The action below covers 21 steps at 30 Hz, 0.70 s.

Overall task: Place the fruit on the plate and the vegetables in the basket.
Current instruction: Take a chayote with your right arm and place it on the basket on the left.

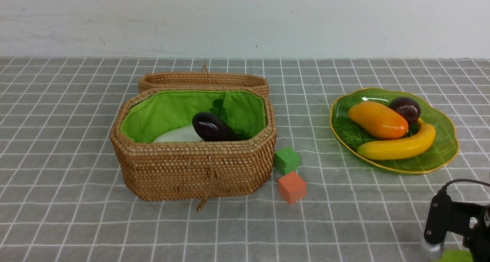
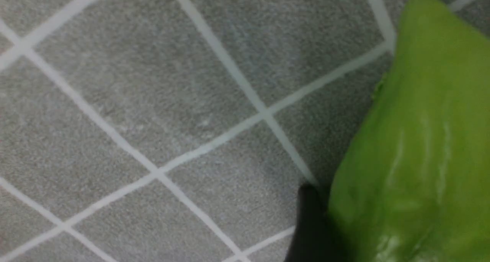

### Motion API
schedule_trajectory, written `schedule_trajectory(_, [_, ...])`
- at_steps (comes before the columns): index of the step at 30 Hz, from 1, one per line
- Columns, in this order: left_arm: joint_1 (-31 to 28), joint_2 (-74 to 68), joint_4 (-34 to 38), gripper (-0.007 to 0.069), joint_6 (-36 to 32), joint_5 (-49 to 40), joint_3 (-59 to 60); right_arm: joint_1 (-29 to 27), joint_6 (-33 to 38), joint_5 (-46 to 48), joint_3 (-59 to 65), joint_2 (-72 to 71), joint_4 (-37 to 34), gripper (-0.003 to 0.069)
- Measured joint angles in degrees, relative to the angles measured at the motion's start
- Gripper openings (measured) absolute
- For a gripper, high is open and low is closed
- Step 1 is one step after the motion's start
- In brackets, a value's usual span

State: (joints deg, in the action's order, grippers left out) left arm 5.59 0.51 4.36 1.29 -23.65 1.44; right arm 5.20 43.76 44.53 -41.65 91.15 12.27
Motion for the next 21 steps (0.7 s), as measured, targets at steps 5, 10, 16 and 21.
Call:
schedule_trajectory(5, [0.0, 0.0, 0.0, 0.0239, 0.0, 0.0, 0.0, 0.2, 0.2, 2.3, -4.9, -0.8, -4.3, 0.044])
schedule_trajectory(10, [0.0, 0.0, 0.0, 0.0239, 0.0, 0.0, 0.0, 3.9, 7.2, 8.5, -19.7, -3.9, -19.0, 0.044])
schedule_trajectory(16, [0.0, 0.0, 0.0, 0.0239, 0.0, 0.0, 0.0, 13.6, 16.3, 8.1, -38.2, -2.2, -43.9, 0.044])
schedule_trajectory(21, [0.0, 0.0, 0.0, 0.0239, 0.0, 0.0, 0.0, 22.8, 21.5, -0.6, -53.7, 7.0, -58.7, 0.044])
